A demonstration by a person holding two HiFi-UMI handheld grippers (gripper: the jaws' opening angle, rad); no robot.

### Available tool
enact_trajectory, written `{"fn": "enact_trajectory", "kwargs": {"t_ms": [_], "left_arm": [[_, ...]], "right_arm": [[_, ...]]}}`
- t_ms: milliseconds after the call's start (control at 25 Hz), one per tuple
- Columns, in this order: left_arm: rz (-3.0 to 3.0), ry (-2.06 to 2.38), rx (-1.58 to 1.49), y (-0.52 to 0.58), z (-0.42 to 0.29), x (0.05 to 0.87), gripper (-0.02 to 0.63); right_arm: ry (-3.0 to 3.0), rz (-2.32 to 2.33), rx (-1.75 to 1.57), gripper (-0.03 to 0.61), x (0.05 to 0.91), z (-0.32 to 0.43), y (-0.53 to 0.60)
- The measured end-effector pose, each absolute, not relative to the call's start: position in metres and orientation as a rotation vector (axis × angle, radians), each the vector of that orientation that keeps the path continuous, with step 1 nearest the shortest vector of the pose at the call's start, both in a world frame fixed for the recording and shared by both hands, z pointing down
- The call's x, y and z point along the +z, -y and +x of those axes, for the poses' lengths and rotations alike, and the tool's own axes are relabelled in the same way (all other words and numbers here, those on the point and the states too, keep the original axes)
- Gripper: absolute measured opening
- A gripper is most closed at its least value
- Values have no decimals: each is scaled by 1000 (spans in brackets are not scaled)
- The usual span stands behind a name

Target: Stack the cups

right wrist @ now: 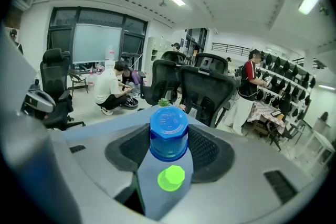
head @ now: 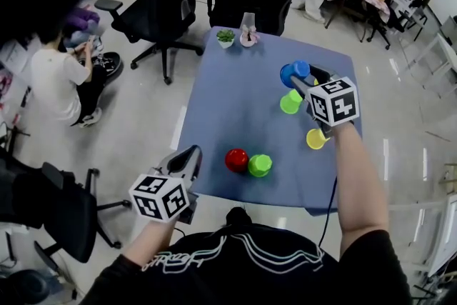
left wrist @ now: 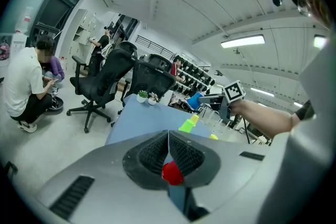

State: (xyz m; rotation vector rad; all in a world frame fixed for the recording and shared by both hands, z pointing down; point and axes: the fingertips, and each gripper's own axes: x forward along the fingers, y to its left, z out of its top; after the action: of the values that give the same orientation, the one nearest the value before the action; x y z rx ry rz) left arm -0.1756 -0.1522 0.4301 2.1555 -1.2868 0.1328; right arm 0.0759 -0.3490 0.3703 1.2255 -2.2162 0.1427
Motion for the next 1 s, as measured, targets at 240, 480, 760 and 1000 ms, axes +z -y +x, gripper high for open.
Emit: {"fn": "enact_trajectory", "kwargs": {"t_ms": [240,480,760,1000], "left_arm": [[2179,1275,130,121,-179,425,29],[2196,1261,128,96,-179,423,29],[2217,1234,133,79,-174,421,28],[2223,1215,135,68,-173,423,29]], "right_arm": [[2250,1212,133,241,365,62,298],[2274,1186,131,241,369,45,253],[2295,1133,169,241,385,27,210],[2302,1082,187,241,395,10,184]]}}
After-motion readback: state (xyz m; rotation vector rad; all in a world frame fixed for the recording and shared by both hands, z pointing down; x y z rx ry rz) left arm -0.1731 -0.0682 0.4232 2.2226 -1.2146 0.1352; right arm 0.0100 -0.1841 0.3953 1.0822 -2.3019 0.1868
